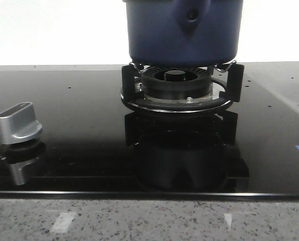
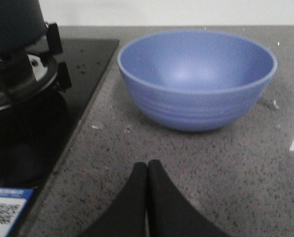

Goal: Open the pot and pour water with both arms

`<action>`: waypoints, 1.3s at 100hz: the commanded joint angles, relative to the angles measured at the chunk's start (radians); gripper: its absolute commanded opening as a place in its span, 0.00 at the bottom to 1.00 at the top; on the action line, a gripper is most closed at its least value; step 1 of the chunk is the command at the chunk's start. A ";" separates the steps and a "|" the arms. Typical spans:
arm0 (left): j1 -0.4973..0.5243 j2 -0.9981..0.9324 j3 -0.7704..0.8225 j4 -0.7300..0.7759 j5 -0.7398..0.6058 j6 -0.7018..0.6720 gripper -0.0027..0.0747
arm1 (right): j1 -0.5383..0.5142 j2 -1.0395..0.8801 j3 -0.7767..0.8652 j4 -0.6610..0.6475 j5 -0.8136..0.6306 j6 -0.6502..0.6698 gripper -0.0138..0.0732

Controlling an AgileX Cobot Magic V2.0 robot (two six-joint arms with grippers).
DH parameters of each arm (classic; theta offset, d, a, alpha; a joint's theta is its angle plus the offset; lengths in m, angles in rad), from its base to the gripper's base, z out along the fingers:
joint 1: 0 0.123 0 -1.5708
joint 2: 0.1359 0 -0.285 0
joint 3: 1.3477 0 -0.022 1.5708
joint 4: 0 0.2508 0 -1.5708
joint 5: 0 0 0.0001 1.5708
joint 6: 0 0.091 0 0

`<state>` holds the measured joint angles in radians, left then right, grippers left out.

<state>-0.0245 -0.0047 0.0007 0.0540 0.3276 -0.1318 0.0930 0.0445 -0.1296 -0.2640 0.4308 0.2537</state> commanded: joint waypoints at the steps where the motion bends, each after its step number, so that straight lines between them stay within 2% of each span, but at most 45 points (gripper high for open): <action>1: 0.004 -0.027 0.032 0.002 -0.045 -0.003 0.01 | -0.043 0.014 0.055 -0.011 -0.181 -0.005 0.07; 10: 0.004 -0.027 0.032 0.002 -0.045 -0.003 0.01 | -0.089 0.014 0.125 0.011 -0.244 -0.005 0.07; 19: 0.004 -0.027 0.032 0.002 -0.045 -0.003 0.01 | -0.114 0.002 0.167 0.027 -0.243 -0.005 0.07; 36: 0.004 -0.027 0.032 0.002 -0.045 -0.003 0.01 | -0.118 -0.049 0.165 0.032 -0.109 -0.005 0.07; 130: 0.004 -0.027 0.032 0.002 -0.045 -0.003 0.01 | -0.118 -0.074 0.165 0.025 -0.112 -0.005 0.07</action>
<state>-0.0245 -0.0047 0.0007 0.0540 0.3294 -0.1318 -0.0187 -0.0070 0.0098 -0.2303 0.3343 0.2537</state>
